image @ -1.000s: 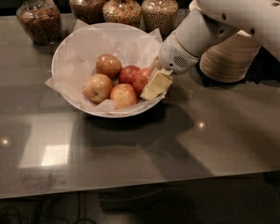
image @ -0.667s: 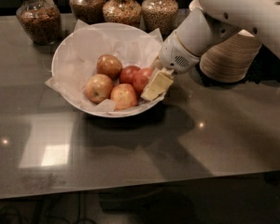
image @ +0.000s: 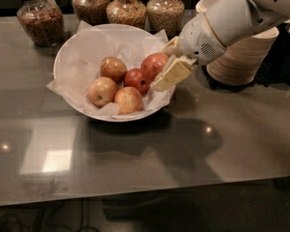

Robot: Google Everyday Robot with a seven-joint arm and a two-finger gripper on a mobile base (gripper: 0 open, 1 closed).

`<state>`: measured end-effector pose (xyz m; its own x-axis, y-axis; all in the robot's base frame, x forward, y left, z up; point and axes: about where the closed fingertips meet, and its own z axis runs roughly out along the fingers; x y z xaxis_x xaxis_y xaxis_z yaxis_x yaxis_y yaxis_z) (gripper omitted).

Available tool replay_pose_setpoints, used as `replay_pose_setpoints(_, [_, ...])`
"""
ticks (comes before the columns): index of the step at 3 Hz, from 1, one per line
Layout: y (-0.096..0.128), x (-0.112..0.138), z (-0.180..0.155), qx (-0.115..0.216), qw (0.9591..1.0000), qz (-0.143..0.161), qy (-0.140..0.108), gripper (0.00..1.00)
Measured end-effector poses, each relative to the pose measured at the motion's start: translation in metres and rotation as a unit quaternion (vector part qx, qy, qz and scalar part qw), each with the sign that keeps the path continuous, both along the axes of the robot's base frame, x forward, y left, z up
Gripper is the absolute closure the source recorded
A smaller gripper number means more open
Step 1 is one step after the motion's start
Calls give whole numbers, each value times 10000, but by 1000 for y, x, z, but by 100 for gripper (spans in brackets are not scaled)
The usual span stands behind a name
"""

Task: Pick apple from white bowl

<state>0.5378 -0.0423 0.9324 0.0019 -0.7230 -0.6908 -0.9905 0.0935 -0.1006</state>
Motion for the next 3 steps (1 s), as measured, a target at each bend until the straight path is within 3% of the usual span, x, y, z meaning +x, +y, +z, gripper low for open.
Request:
replay_pose_setpoints(1, [-2,-13,31,527,9981,288,-149,100])
replay_pose_setpoints(2, [10,-35,62,905,9918,809,-390,100])
replay_pose_setpoints(3, [10,-35,62,905,9918,809,-390,100])
